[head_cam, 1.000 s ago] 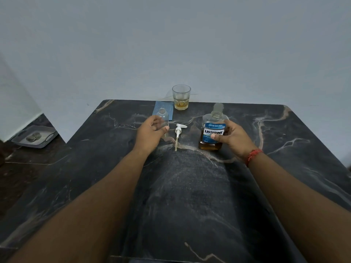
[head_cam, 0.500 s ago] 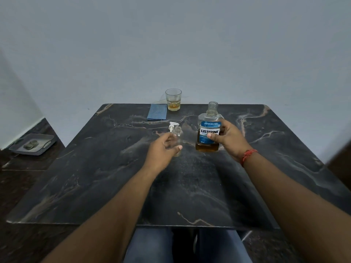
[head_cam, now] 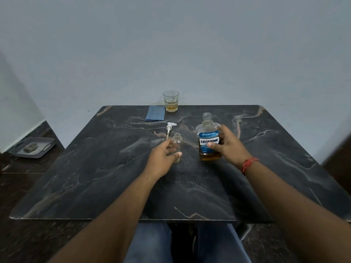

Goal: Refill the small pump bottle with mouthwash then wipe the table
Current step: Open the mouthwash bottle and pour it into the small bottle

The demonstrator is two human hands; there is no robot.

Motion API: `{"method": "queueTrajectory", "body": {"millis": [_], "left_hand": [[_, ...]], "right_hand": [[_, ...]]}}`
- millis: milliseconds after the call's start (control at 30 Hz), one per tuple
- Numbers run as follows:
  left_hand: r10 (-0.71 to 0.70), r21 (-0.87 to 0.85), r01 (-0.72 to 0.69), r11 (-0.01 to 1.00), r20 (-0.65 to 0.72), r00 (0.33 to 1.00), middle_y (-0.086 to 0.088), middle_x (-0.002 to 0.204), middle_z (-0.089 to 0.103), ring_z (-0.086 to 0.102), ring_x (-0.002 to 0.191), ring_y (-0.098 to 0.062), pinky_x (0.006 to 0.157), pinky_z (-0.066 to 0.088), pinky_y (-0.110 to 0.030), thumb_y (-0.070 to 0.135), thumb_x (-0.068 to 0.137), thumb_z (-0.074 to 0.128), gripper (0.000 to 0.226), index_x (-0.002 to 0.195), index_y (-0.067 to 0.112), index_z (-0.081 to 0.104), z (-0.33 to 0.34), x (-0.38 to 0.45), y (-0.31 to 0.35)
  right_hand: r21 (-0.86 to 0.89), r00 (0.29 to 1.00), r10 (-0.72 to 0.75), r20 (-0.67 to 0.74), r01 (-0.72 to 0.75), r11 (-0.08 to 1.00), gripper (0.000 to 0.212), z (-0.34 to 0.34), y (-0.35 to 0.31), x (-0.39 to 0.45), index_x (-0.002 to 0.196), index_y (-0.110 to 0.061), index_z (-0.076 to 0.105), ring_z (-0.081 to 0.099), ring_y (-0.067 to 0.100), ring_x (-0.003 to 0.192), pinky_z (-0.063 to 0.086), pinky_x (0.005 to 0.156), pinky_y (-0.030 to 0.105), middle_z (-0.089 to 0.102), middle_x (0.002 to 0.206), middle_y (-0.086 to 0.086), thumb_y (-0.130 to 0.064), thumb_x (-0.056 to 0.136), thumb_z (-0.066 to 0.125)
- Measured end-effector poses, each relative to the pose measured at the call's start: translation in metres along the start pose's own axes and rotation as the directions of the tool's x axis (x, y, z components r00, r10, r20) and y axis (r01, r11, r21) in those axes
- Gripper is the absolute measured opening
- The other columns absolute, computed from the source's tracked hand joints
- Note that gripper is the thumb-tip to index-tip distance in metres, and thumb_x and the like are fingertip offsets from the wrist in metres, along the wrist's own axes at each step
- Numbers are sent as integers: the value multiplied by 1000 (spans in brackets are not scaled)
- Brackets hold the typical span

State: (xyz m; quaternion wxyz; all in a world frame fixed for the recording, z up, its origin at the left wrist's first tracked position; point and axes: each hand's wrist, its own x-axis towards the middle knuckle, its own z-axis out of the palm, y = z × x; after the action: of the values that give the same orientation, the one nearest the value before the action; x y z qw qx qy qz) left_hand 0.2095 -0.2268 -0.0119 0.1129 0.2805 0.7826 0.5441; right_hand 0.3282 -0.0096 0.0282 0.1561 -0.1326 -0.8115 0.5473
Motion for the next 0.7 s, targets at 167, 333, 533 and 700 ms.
{"method": "queueTrajectory", "body": {"millis": [167,333,533,700], "left_hand": [[-2,27,2,1000,-7,1000,8,118,69,65,109,-2,74,45,-1,12,89,75,48,134,18,60,0,1,0],[34,99,-30,995,-34,999,12,115,70,64,107,0,93,49,-16,16,87,77,50,134,21,61,0,4,2],[62,95,-60,994,-24,998,12,110,69,65,101,0,82,55,-13,11,87,76,41,123,26,65,1,4,4],[58,116,-54,992,-34,998,15,114,65,62,105,1,92,53,-21,12,87,77,49,133,21,61,2,4,6]], "right_hand": [[-140,999,-36,24,39,989,57,-2,-4,-2,137,-24,43,65,7,107,55,90,27,66,119,-8,-6,89,68],[-307,997,-67,49,79,948,64,-4,-6,2,141,-27,39,63,11,112,55,93,31,64,126,-3,-8,89,70],[-442,993,-102,64,119,889,70,-5,-11,5,146,-31,36,63,9,102,52,87,22,65,116,-4,-5,89,69],[-589,989,-118,92,149,794,73,-6,-19,9,147,-37,32,65,14,95,55,85,30,67,117,4,-9,90,68]]}}
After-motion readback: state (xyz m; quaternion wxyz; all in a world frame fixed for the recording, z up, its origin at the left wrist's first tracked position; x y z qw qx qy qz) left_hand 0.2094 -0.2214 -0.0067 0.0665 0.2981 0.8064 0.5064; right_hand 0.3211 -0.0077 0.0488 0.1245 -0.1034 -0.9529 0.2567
